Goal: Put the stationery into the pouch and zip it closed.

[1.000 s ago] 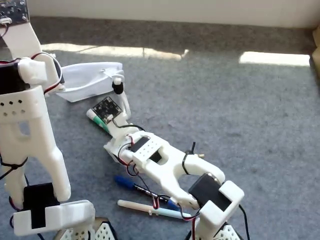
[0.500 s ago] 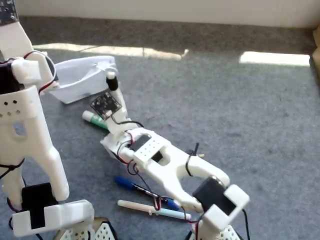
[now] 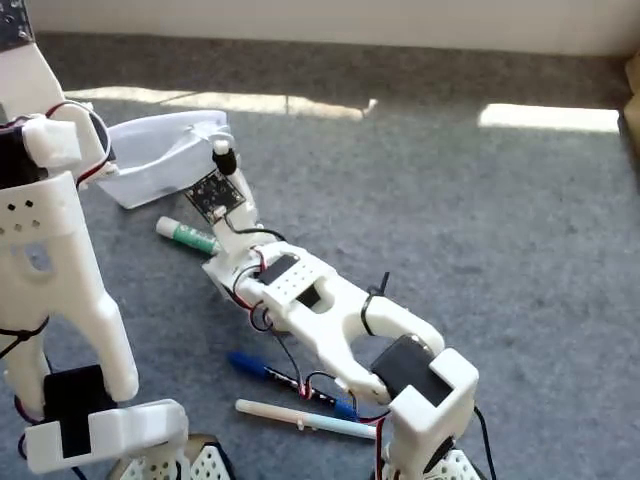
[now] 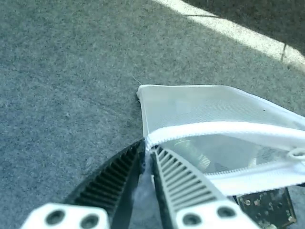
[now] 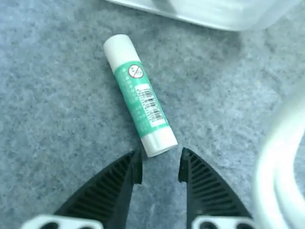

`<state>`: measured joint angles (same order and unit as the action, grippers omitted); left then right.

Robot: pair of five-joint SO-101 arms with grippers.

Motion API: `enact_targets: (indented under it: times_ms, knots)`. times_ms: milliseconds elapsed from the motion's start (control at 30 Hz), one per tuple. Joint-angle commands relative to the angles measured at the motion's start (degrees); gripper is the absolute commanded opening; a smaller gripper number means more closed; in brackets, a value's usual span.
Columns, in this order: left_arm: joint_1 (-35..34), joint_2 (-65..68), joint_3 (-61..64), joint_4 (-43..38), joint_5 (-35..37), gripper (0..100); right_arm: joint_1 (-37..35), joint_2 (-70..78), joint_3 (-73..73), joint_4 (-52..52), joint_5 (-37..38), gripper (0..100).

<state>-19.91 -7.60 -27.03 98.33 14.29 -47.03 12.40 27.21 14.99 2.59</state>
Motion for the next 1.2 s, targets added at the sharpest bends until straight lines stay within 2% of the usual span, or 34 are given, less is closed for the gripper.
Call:
enact_targets:
  times_ms: [0,233,433,633,900,1000,1167]
  knots:
    - [-0.92,-0.57,-0.40,-1.32,0.44,1,0.57,-4.09,-3.21,-0.84,5.45,12.8]
    - [-0.92,-0.48,-0.40,-1.41,0.44,1,-1.10,-1.80,-3.56,-0.84,6.95,12.8]
    - [-0.92,-0.48,-0.40,-1.41,0.44,1,-2.33,-0.66,-3.56,-0.84,7.03,25.4]
    - [-0.92,-0.48,-0.40,-1.41,0.44,1,-2.86,0.04,-6.02,-0.92,7.03,24.5]
    - [-0.92,-0.48,-0.40,-1.32,0.44,1,-2.77,8.75,-12.62,-0.84,7.12,24.5]
    - [-0.92,-0.48,-0.40,-1.49,0.44,1,-2.68,8.66,-12.79,-0.84,7.12,20.3]
    - [-0.92,-0.48,-0.40,-1.49,0.44,1,-2.59,8.66,-13.05,-0.84,7.21,3.9]
